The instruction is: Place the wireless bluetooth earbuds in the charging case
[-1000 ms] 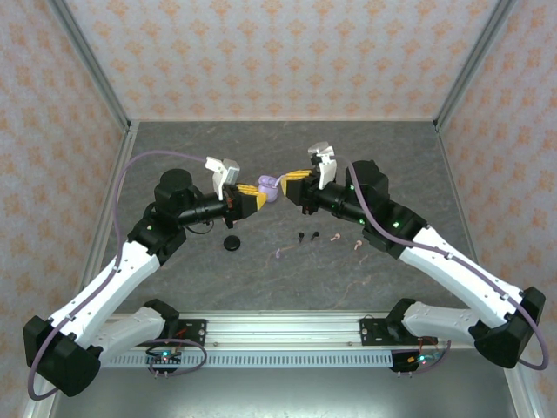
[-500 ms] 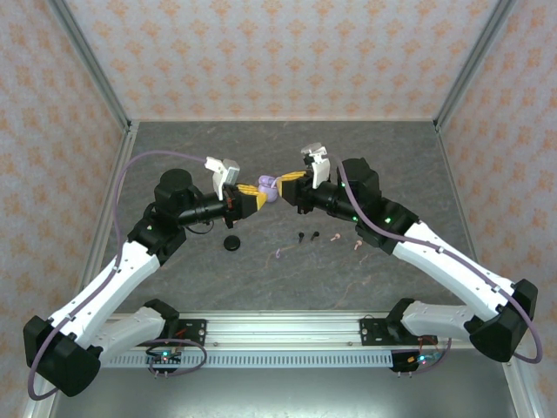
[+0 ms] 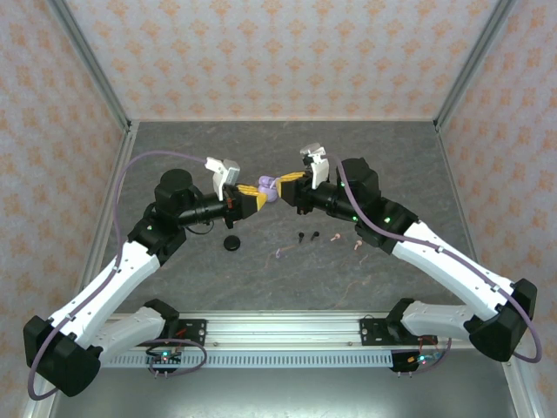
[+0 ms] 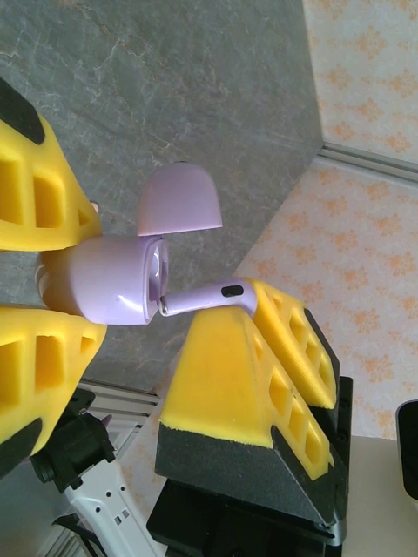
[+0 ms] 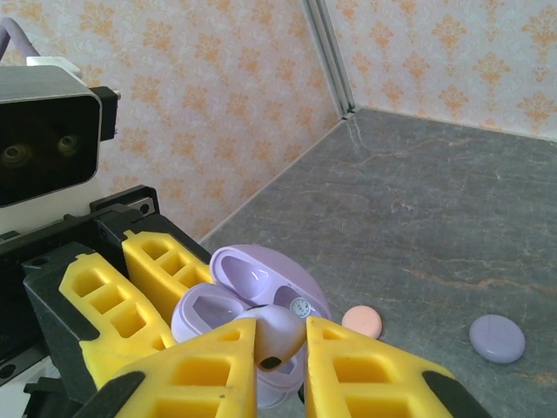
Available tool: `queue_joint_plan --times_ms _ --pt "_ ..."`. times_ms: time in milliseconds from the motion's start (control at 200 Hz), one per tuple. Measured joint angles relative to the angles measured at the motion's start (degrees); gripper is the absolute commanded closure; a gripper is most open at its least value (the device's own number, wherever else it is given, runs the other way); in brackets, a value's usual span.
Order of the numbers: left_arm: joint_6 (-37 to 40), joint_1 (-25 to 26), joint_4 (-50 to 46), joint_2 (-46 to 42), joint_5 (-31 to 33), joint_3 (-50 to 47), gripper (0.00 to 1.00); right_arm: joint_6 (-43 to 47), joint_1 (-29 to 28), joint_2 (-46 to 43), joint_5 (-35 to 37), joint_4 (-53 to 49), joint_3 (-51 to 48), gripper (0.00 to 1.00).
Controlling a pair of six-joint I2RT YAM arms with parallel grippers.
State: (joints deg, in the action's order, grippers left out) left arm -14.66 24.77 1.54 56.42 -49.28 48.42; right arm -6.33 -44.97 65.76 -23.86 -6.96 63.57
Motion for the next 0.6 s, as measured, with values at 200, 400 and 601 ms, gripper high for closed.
queue_joint_plan --times_ms 200,400,601 --pt "0.0 0.0 -0.28 0.0 0.0 -0.17 1.0 0.02 0.0 0.31 0.57 -0.81 0.0 0.82" --pt "0.0 0.0 -0.63 0.0 0.0 -0.17 1.0 0.15 0.0 0.31 0.96 -1.29 0.0 0.82" --pt "0.0 0.0 -0.74 0.0 0.02 -0.17 1.0 0.63 0.0 0.31 1.16 -1.7 0.0 0.82"
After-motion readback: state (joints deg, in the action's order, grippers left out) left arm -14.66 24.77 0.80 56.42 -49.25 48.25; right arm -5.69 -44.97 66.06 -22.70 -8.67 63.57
